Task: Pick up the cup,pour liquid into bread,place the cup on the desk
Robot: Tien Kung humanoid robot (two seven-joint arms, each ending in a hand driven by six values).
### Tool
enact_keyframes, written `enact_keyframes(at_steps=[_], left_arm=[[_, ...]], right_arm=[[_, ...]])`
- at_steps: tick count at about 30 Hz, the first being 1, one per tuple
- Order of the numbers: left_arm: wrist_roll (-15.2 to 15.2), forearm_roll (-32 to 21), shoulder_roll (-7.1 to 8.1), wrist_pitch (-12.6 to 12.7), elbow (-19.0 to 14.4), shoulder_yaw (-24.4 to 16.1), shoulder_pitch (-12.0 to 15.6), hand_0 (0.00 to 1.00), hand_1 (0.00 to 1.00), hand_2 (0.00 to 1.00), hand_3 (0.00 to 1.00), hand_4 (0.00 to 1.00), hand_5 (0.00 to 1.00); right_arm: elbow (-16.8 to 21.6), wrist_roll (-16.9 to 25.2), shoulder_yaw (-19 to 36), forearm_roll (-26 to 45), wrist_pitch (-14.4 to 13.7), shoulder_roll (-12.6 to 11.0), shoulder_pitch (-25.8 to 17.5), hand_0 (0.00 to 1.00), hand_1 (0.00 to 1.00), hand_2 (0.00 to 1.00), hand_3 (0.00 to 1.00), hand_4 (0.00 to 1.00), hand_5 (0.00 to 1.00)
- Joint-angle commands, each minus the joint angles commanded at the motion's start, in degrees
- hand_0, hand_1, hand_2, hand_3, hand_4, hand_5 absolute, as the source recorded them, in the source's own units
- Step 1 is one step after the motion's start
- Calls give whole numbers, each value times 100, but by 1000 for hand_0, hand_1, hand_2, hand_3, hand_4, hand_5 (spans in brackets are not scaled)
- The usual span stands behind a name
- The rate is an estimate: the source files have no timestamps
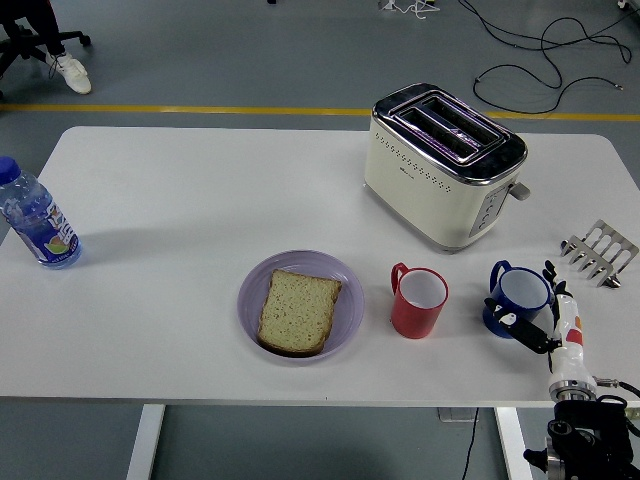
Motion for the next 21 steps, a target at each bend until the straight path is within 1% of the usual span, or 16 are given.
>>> enact_keyframes(at_steps=[4, 5, 10, 11, 16, 17, 21], left_arm=[[-2, -26, -3, 5, 0, 14, -3, 647, 687, 707, 589, 299, 874], [-3, -30, -2, 6, 0, 15, -7, 648, 687, 706, 589, 303, 879], [-2, -52, -5, 2, 0, 34, -17, 648, 687, 706, 589, 303, 879], [-2, -56, -6, 2, 0, 34, -19, 648, 686, 704, 588, 304, 880], [-2, -65, -6, -1, 0, 29, -35, 648, 686, 704, 588, 304, 880], [1, -71, -6, -2, 0, 27, -36, 647, 686, 705, 589, 304, 879], [6, -79, -4, -1, 0, 22, -39, 647, 686, 705, 589, 304, 879]], right_arm=[[-35, 47, -1, 106, -16, 8, 20, 955, 848, 936, 998, 998, 137], [-49, 47, -15, 130, -28, 9, 28, 941, 827, 923, 982, 998, 140], [-97, 8, -29, 193, -64, 13, 42, 941, 827, 923, 982, 998, 140], [-102, 8, -30, 201, -66, 13, 46, 904, 793, 895, 955, 989, 121], [-119, 0, -28, 242, -82, 14, 62, 904, 793, 895, 955, 989, 121], [-125, -5, -32, 254, -72, 13, 63, 857, 753, 821, 881, 969, 121], [-141, 14, -55, 303, -45, 14, 68, 857, 753, 821, 881, 969, 121]])
